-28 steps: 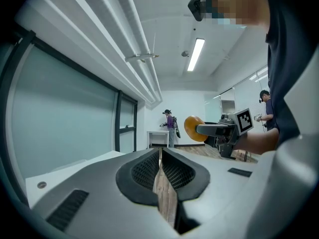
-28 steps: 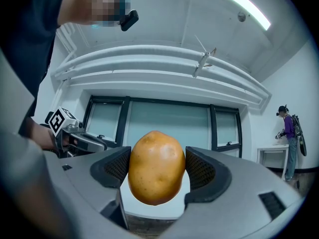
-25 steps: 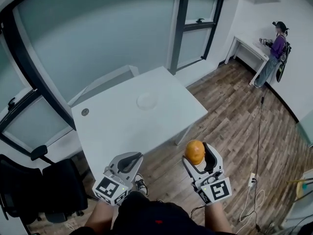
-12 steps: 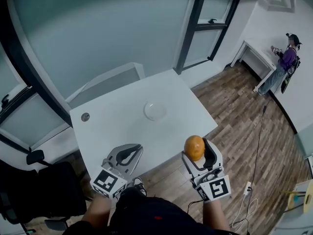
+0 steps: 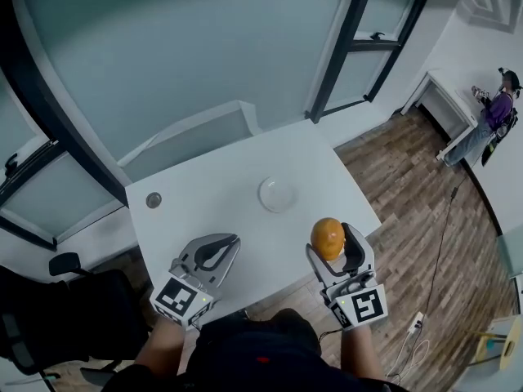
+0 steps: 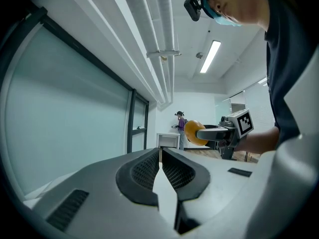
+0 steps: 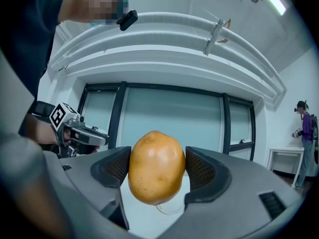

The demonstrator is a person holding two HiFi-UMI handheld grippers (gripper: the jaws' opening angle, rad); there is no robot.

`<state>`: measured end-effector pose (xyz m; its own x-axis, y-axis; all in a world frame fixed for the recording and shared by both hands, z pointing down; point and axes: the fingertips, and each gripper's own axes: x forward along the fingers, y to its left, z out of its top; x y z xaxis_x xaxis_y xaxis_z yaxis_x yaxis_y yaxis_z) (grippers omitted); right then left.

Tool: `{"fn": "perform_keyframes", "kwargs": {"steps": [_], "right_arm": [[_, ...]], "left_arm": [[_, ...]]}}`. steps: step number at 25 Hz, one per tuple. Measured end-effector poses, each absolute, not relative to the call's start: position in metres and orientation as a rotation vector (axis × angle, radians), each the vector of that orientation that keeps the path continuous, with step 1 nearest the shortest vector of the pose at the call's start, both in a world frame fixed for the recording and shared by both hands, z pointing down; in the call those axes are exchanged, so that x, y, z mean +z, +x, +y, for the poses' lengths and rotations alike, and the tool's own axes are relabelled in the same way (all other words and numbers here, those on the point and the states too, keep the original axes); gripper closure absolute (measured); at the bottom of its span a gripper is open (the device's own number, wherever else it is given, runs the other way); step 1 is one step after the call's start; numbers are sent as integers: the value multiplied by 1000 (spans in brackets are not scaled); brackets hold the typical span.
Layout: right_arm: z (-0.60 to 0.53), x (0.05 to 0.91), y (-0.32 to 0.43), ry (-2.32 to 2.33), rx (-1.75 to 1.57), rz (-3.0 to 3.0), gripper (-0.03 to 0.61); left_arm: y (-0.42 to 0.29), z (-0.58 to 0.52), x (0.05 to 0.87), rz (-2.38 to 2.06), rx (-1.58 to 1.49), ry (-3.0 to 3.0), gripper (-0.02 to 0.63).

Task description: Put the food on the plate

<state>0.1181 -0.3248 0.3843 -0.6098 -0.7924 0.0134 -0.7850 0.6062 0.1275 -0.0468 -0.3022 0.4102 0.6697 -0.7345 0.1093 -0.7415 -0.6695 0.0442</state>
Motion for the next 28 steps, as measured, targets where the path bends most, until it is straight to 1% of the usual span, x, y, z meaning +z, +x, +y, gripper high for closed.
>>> {"fn": "perform_keyframes", "kwargs": {"steps": [5, 13, 20, 28], "right_arm": [[-365, 399, 121, 1303, -144, -2782, 224], [-453, 452, 127, 1149, -49, -2751, 224], [-527, 530, 115, 996, 17, -2675, 223], [-580, 625, 83, 855, 63, -2553, 223]], "left_arm": [[-46, -324, 427, -1295, 144, 2722, 578], [-42, -371, 438, -1449, 134, 2589, 578], [-29, -406, 454, -1501, 161, 2508, 578], [-43, -422, 476, -1577, 178, 2395, 578]]}}
